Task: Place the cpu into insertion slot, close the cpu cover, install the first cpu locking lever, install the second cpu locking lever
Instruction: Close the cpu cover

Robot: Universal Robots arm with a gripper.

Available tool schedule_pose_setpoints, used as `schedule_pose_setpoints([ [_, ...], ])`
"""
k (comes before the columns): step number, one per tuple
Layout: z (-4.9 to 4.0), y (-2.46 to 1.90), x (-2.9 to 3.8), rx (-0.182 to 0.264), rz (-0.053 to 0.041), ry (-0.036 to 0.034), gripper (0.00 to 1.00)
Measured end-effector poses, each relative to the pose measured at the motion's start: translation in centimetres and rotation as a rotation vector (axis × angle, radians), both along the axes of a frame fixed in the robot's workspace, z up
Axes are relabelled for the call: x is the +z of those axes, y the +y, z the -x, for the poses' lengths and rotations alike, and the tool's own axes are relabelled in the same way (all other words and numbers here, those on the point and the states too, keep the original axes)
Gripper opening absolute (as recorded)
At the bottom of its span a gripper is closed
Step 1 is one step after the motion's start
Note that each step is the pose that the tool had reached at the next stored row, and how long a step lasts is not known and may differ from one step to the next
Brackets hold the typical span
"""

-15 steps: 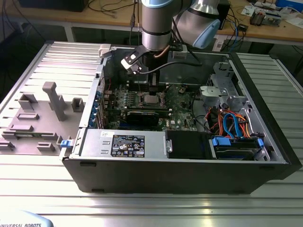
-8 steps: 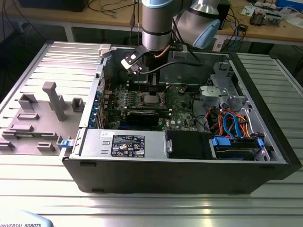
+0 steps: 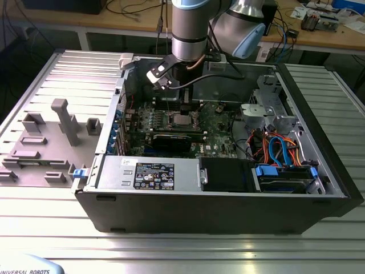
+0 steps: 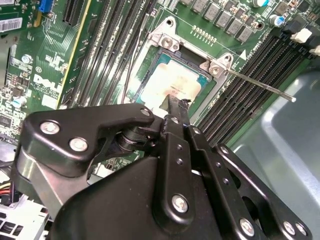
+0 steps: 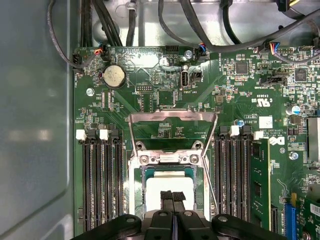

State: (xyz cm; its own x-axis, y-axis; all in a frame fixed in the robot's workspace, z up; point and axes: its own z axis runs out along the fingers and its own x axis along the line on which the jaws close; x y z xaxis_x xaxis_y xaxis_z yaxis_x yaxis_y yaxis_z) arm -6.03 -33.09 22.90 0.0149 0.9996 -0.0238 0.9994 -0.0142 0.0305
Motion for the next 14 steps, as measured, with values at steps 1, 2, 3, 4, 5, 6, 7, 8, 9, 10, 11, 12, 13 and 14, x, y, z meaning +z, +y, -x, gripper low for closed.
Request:
schedule_pose_setpoints([
  [1,-0.02,0.0,0.22,0.0,0.0001,0.0013,0.11],
  [2,-0.03,0.0,0.35,0.0,-0.0001,0.0023,0.11],
  [3,-0.04,0.0,0.54,0.0,-0.0001,0.0042,0.11],
  [4,-0.07,0.0,0.8,0.0,-0.0001,0.0085,0.11],
  [5,-0.12,0.0,1.14,0.0,-0.0001,0.0147,0.11],
  [6,-0.2,0.0,1.5,0.0,-0.0001,0.0233,0.11],
  [7,-0.25,0.0,1.61,0.0,0.0,0.0265,0.11],
  [8,-0.28,0.0,1.69,0.001,0.0001,0.0276,0.11],
  [9,-0.33,0.01,1.93,0.004,0.0001,0.0279,0.11],
  [10,-0.34,0.01,2.21,0.008,0.0001,0.028,0.11],
  [11,-0.35,0.01,2.37,0.012,0.0001,0.028,0.11],
  [12,-0.36,0.01,2.58,0.021,0.0003,0.0283,0.11],
  [13,-0.37,0.02,2.69,0.038,0.0004,0.0287,0.11],
  [14,-0.38,0.02,2.71,0.049,0.0004,0.0286,0.11],
])
